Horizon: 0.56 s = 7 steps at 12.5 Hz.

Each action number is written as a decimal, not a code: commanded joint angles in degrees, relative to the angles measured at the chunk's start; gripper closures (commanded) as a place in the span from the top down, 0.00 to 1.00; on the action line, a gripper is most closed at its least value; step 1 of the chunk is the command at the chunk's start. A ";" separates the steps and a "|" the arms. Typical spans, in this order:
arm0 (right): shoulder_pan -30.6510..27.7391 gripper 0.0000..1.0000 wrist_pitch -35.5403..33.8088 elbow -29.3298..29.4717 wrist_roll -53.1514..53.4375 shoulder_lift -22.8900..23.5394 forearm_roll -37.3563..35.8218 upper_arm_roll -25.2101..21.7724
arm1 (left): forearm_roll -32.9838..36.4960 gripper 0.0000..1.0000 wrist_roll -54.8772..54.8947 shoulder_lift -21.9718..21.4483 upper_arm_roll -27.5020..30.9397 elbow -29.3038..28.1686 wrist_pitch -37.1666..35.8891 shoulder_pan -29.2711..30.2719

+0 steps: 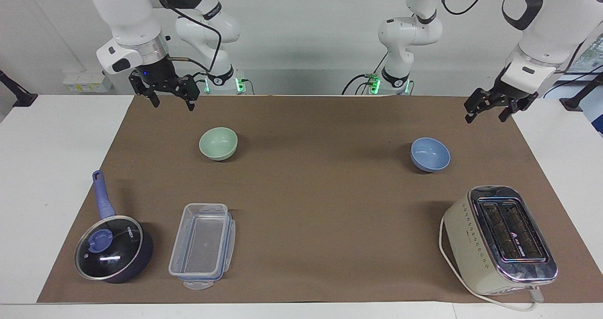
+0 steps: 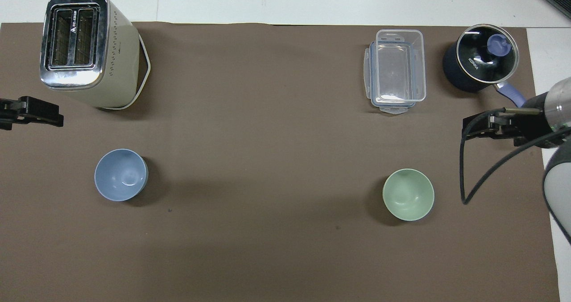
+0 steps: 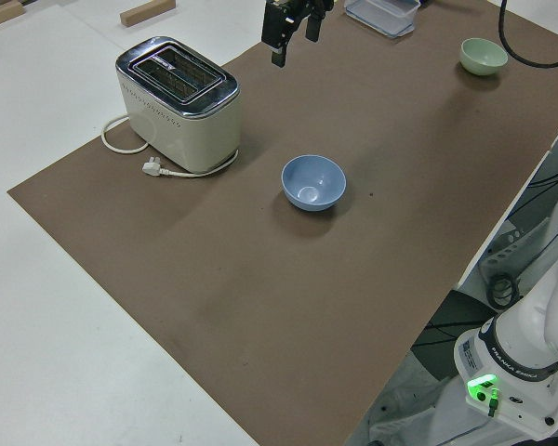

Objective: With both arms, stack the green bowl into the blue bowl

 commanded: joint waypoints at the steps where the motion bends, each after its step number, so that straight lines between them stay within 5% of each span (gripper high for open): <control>1: -0.69 1.00 0.64 -0.32 -1.38 -0.19 1.25 0.00 | 1.32 1.00 0.43 -0.95 0.15 -1.40 -0.25 -0.21; 7: -1.04 1.00 0.64 -0.32 -1.03 -0.19 1.25 0.00 | 1.32 1.00 0.17 -1.48 0.15 -4.48 1.68 0.15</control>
